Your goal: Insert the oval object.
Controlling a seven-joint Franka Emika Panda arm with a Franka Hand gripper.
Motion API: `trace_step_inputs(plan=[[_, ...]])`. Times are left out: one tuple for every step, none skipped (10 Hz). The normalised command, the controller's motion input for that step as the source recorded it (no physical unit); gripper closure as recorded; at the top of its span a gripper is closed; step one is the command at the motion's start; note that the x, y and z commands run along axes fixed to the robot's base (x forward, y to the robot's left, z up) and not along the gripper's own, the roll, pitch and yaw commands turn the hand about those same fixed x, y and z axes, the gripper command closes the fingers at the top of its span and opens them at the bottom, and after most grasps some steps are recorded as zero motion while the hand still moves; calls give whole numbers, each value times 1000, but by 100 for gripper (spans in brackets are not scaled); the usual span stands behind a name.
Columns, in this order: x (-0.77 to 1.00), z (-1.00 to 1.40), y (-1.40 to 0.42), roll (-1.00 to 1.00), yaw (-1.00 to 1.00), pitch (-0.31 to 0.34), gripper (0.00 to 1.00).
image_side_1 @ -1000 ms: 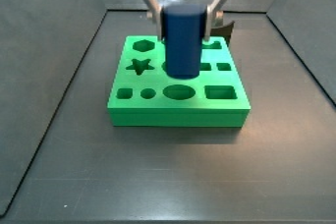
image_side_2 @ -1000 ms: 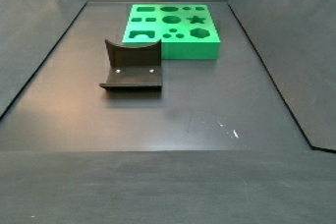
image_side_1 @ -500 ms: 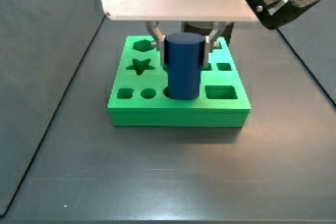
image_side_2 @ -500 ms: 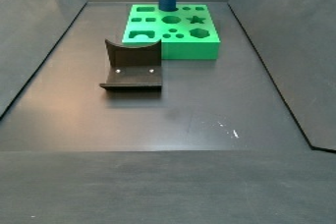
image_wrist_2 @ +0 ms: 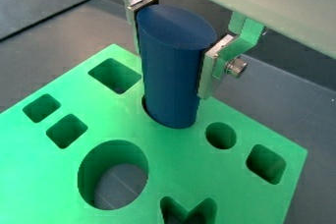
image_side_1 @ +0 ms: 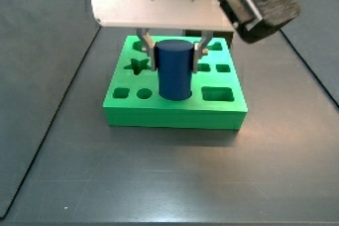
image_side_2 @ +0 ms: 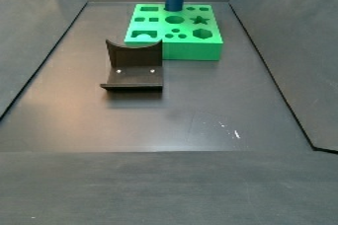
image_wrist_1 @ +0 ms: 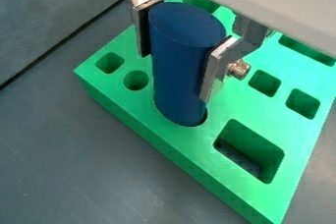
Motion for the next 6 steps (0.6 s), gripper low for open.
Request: trace_step_inputs(plan=[[143,-820,-137,221,0,-66,100],[86,-797,-197,226,0,-109,100],[83,-754,-197,246,0,-113,100],[26,-720,-129,263,14,-114,100],[40,-729,0,244,69,-109,100],[3,-829,0,0,0,-134,100]])
